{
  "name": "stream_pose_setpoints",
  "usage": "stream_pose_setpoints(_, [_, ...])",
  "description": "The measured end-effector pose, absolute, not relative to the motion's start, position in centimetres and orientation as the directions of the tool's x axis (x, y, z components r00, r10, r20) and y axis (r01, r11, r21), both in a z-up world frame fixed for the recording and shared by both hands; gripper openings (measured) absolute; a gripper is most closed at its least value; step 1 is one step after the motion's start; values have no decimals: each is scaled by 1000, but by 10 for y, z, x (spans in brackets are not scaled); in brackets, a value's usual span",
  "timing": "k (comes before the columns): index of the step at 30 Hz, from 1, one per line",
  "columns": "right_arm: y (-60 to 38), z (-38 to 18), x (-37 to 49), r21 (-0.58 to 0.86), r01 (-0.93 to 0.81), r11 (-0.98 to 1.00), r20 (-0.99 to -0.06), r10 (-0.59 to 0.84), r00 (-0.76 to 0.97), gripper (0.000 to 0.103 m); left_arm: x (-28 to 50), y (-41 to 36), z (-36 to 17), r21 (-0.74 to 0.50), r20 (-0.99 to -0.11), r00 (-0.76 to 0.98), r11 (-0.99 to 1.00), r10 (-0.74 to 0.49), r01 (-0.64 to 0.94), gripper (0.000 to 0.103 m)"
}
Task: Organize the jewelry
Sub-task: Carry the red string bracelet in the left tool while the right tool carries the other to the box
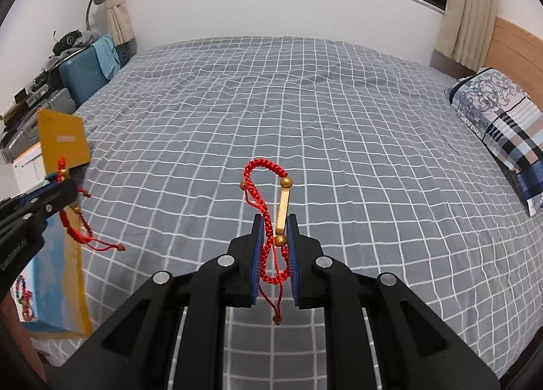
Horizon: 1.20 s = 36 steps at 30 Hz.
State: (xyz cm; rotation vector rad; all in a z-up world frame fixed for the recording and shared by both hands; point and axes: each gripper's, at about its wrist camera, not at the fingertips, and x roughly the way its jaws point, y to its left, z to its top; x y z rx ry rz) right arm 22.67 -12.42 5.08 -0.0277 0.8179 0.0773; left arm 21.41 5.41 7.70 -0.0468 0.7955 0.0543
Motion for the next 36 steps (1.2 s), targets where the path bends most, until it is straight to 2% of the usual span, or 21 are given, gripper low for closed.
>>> stream_pose_setpoints(14, [-47, 77, 182, 34, -223, 974, -725, 177, 666, 13, 149, 120, 110, -16, -696, 710, 987, 105, -162, 13])
stream_pose_setpoints(28, [66, 104, 135, 38, -416, 909, -671, 331, 663, 13, 79, 231, 120, -6, -703, 674, 945, 228, -326, 13])
stream_pose_setpoints(36, [136, 107, 112, 29, -513, 858, -673, 396, 624, 13, 40, 298, 119, -1, -717, 629, 901, 301, -433, 13])
